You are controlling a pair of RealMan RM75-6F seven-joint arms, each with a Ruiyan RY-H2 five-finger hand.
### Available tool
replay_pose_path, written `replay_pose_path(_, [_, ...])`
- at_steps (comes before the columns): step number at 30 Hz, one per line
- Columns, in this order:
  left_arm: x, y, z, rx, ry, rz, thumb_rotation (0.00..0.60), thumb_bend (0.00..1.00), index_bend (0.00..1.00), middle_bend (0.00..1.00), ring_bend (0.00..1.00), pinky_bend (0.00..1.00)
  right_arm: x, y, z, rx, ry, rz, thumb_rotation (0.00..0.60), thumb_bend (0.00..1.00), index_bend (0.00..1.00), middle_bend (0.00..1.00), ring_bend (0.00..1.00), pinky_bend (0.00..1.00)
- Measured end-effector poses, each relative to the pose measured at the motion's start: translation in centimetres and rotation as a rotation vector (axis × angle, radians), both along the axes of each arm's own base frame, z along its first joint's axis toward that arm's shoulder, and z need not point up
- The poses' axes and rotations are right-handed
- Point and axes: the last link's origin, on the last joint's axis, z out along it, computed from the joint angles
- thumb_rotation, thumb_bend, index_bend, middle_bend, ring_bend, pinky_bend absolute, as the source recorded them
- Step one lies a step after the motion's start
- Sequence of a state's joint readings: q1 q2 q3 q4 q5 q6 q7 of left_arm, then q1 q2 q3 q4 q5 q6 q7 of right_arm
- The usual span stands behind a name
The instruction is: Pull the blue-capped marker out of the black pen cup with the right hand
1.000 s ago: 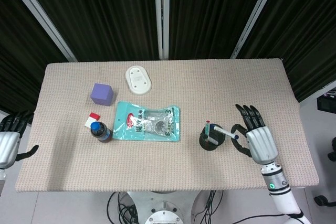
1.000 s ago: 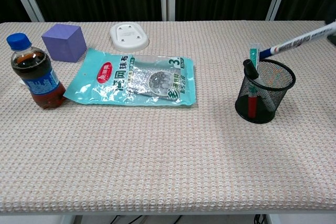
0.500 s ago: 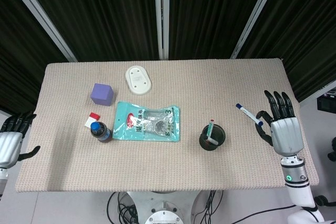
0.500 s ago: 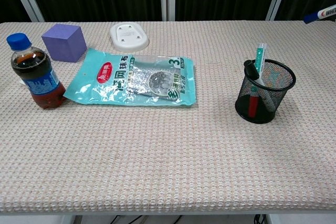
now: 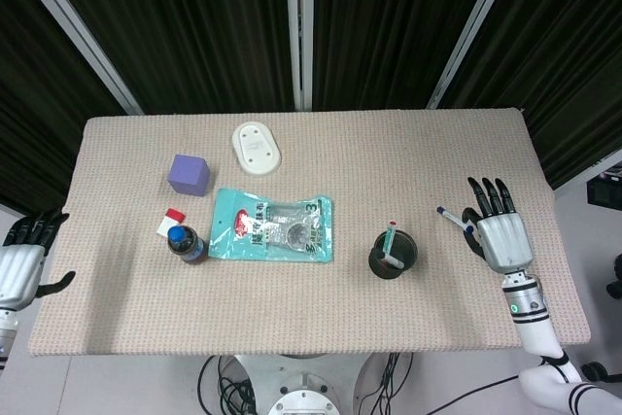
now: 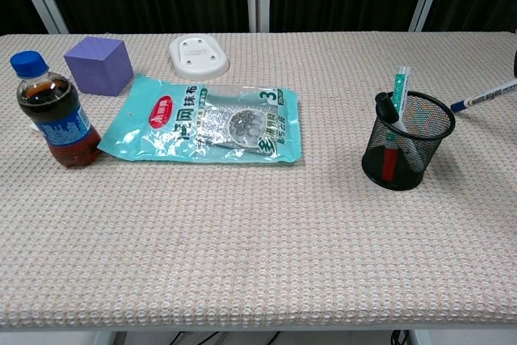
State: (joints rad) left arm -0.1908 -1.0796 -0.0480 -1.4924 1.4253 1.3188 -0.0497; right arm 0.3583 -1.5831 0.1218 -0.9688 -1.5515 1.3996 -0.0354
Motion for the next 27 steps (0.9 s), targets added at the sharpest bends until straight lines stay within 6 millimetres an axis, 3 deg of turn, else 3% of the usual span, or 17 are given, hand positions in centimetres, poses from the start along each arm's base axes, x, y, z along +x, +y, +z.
replay_pose_path(2, [0.0,0.0,0.0,0.002,-0.001,-0.001,0.600,0.21,0.09,0.03,0.00,0.08,-0.3,0.2,-0.6,0.025,0.002,-0.002,0.600,0.32,0.68,0.05,0.00,0.00])
replay_pose_path(4, [0.0,-0.1,0.1,0.007,-0.004,-0.001,0.600,0.21,0.09,0.03,0.00,0.08,-0.6,0.5,-0.9,0.052,0.012,-0.014,0.600,0.27,0.48,0.02,0.00,0.00])
replay_pose_path(5, [0.1,-0.1,0.2,0.009,-0.005,-0.002,0.600,0.21,0.09,0.03,0.00,0.08,-0.8,0.7,-1.0,0.060,0.017,-0.021,0.600,0.22,0.27,0.00,0.00,0.00])
replay_pose_path(7, [0.1,-0.1,0.2,0.010,-0.006,-0.004,0.600,0.21,0.09,0.03,0.00,0.08,-1.1,1.1,-0.9,0.080,0.019,-0.041,0.600,0.17,0.05,0.00,0.00,0.00])
replay_pose_path(8, [0.1,-0.1,0.2,0.009,-0.006,-0.005,0.600,0.21,0.09,0.03,0.00,0.08,-1.2,1.3,-0.8,0.089,0.015,-0.050,0.600,0.13,0.00,0.00,0.00,0.00])
replay_pose_path(12, [0.2,-0.1,0.3,0.012,-0.007,-0.010,0.600,0.21,0.09,0.03,0.00,0.08,-1.3,2.6,0.2,0.133,-0.012,-0.087,0.600,0.03,0.00,0.00,0.00,0.00])
replay_pose_path(19, [0.5,-0.1,0.2,0.017,-0.020,-0.023,0.600,0.21,0.09,0.03,0.00,0.08,-0.6,5.9,3.5,0.155,-0.039,-0.151,0.600,0.02,0.00,0.00,0.00,0.00])
replay_pose_path(27, [1.0,0.1,0.3,0.034,-0.019,-0.048,0.600,0.21,0.09,0.03,0.00,0.08,-1.1,9.1,8.8,-0.039,0.020,-0.241,0.600,0.03,0.00,0.00,0.00,0.00])
